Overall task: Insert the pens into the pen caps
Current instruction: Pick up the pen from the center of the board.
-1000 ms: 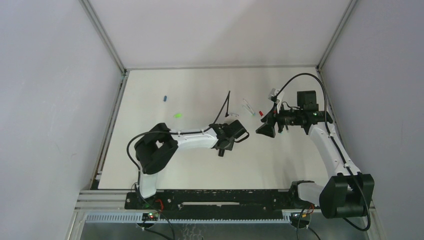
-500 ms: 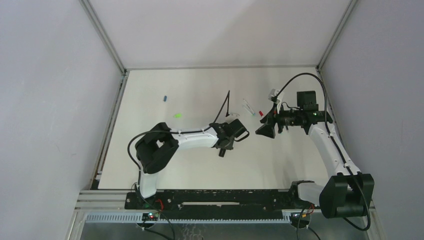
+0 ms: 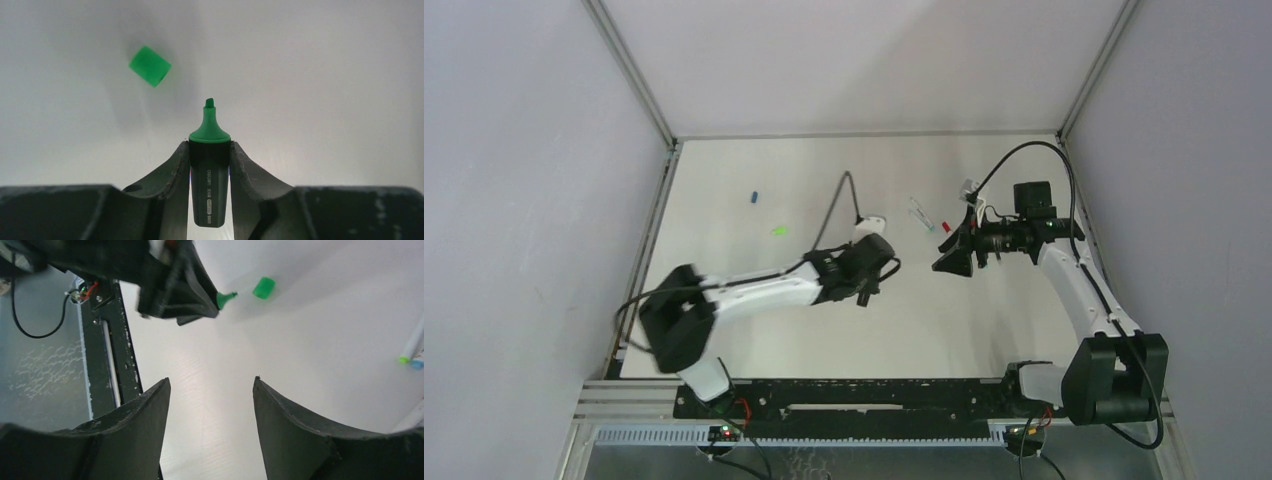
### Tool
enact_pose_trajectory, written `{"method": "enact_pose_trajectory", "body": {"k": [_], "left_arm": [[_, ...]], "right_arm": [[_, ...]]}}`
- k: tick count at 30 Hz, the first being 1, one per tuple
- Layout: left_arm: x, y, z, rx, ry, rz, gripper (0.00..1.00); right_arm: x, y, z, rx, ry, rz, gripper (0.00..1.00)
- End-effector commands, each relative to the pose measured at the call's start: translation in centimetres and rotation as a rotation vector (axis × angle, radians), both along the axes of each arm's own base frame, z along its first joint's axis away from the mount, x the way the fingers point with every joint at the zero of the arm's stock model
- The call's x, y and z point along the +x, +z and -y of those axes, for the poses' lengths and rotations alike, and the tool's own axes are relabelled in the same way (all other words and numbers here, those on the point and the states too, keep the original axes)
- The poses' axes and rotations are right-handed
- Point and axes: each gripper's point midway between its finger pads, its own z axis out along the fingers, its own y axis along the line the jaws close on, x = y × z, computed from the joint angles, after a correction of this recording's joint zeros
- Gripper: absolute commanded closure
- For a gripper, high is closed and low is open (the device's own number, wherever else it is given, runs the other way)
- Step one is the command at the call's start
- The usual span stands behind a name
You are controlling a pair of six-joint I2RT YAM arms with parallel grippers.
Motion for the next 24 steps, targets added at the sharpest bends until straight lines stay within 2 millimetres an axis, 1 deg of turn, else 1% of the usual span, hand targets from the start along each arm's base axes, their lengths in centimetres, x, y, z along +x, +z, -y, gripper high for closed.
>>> {"method": "enact_pose_trajectory", "body": {"k": [1,4,5,7,8,11,14,17,19,21,24], "left_arm": [[0.0,7.5,0.7,-0.322,0.022,0.167,1.0],[-0.6,10.1,0.7,-0.535,0.061,0.213,1.0],[-0.8,10.7,0.6,-0.594,0.068,0.228,1.0],[-0.7,11.9,0.4,-0.711,0.126,0.245,1.0],[-0.5,12.4,0.2,-0.752,0.158,0.255,1.0],[0.0,13.2,-0.2,-0.787,0.25,0.281,1.0],[0.4,14.0,0.0,-0.827,0.321,0.293,1.0],[0.6,14.4,0.4,-0.877,0.388,0.283,1.0],[0.7,14.6,0.6,-0.898,0.43,0.275,1.0],[0.7,14.6,0.8,-0.903,0.464,0.273,1.0],[0.6,14.9,1.0,-0.92,0.489,0.277,1.0]], "right_arm": [[-0.1,2.2,-0.7,0.074,0.038,0.013,0.32],[-0.6,2.8,-1.3,0.141,0.04,-0.055,0.32],[-0.6,2.8,-1.7,0.153,0.047,-0.052,0.33],[-0.8,2.8,-2.7,0.158,0.034,-0.091,0.32],[-0.7,2.7,-3.3,0.155,0.035,-0.077,0.31],[-1.2,2.6,-5.4,0.132,0.029,-0.058,0.26],[-1.7,2.5,-7.1,0.135,0.019,-0.025,0.21],[-1.4,2.0,-7.9,0.147,-0.034,-0.044,0.17],[-1.1,1.7,-8.2,0.155,-0.069,-0.081,0.17],[-0.9,1.9,-8.7,0.168,-0.069,-0.081,0.17],[-0.8,1.5,-9.2,0.157,-0.096,-0.092,0.2]]}}
